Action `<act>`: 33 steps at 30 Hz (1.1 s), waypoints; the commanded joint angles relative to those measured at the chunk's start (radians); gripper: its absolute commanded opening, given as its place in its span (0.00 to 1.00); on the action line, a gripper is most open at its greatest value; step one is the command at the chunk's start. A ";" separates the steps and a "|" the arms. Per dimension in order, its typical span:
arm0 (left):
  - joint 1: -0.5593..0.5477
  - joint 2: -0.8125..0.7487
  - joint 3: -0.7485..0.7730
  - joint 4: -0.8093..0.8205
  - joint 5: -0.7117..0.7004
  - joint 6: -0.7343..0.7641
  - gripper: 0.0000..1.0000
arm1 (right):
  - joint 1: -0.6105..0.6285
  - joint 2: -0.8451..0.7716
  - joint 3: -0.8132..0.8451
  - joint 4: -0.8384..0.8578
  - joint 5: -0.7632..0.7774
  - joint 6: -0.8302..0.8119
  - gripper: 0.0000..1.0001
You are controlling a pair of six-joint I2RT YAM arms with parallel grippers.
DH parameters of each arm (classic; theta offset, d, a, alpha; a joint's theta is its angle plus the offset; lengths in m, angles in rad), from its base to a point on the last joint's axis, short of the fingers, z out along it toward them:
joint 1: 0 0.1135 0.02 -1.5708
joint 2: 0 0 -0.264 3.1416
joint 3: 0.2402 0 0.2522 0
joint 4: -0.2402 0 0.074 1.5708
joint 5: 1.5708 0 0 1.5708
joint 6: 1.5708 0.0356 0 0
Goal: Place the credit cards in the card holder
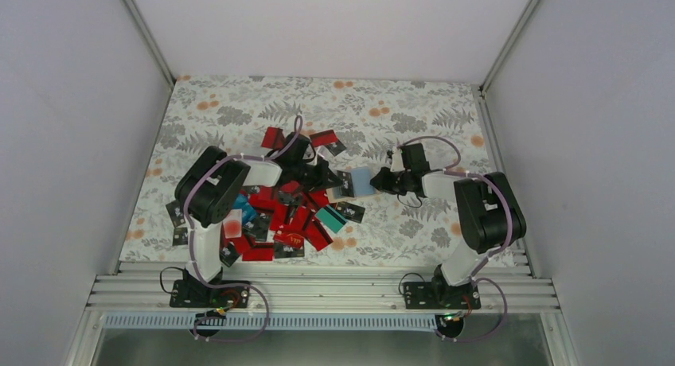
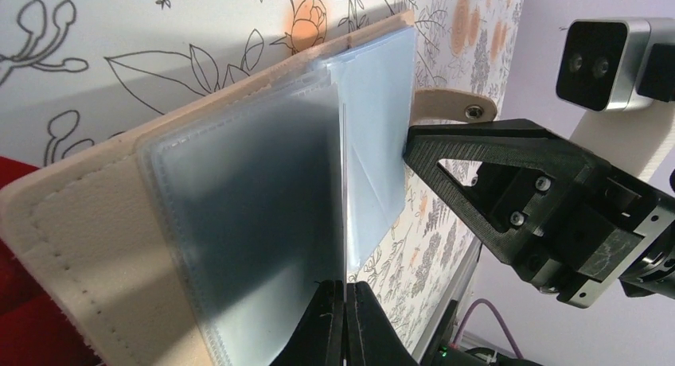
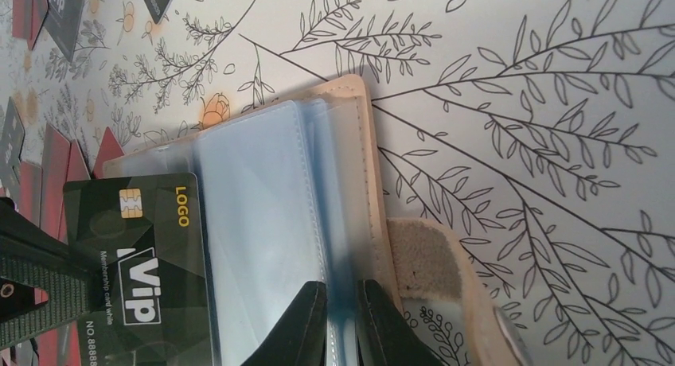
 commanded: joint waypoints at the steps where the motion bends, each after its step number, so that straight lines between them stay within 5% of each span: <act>1: 0.011 0.016 -0.008 0.023 0.030 -0.020 0.02 | 0.032 0.015 -0.070 -0.115 0.024 0.025 0.13; 10: 0.017 -0.005 -0.036 0.028 0.030 -0.026 0.02 | 0.057 -0.082 -0.103 -0.150 0.044 0.091 0.13; 33: 0.023 -0.009 -0.005 0.054 -0.029 0.053 0.02 | 0.056 -0.035 -0.089 -0.125 0.034 0.068 0.13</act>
